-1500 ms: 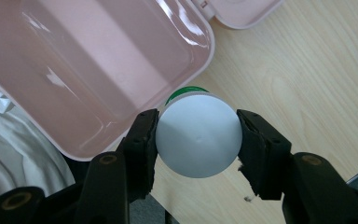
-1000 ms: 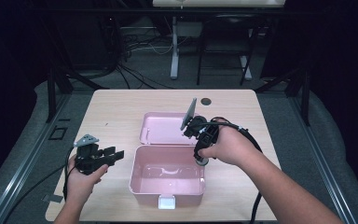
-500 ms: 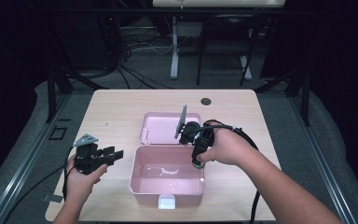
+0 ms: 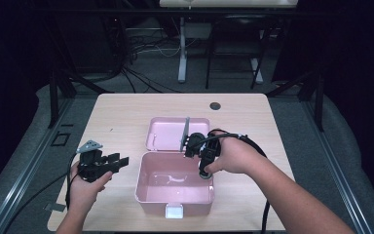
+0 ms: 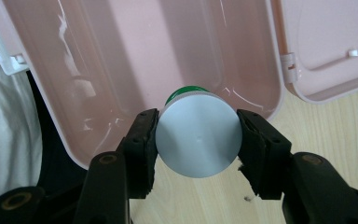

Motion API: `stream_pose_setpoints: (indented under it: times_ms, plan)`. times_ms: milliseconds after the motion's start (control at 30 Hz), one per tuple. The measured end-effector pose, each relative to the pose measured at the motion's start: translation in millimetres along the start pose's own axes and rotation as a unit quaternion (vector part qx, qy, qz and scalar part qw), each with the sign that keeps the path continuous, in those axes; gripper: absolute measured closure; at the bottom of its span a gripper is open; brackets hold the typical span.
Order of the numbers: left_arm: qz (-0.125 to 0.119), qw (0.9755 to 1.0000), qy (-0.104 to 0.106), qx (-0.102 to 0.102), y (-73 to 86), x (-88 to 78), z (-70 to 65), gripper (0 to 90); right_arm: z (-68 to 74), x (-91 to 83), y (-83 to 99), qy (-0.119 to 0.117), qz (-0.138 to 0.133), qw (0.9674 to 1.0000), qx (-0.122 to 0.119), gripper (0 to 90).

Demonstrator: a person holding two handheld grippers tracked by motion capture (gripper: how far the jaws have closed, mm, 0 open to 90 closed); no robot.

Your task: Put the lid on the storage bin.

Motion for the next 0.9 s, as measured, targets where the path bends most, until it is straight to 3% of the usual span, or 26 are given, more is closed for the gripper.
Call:
stream_pose_setpoints:
  times_ms: [300,900]
  plan:
    - [0.0,1.0,-0.001,-0.001,0.3,0.4,0.6,51.5,3.7,11.9,-1.8,-0.003,0.007,0.9997,-0.024,50.5]
    - [0.003,1.0,-0.002,-0.003,1.0,1.1,1.6,51.4,5.9,42.6,-2.3,-0.012,0.019,0.999,-0.038,50.5]
Point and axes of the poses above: each handheld gripper's, and its own axes: x roughly forward along the jaws, y roughly out of its underside, z roughly to its left, the point moved 8 cm from there along x, roughly forward along the jaws, and after that the axes turned 10 degrees about -x, right-handed, at the moved point
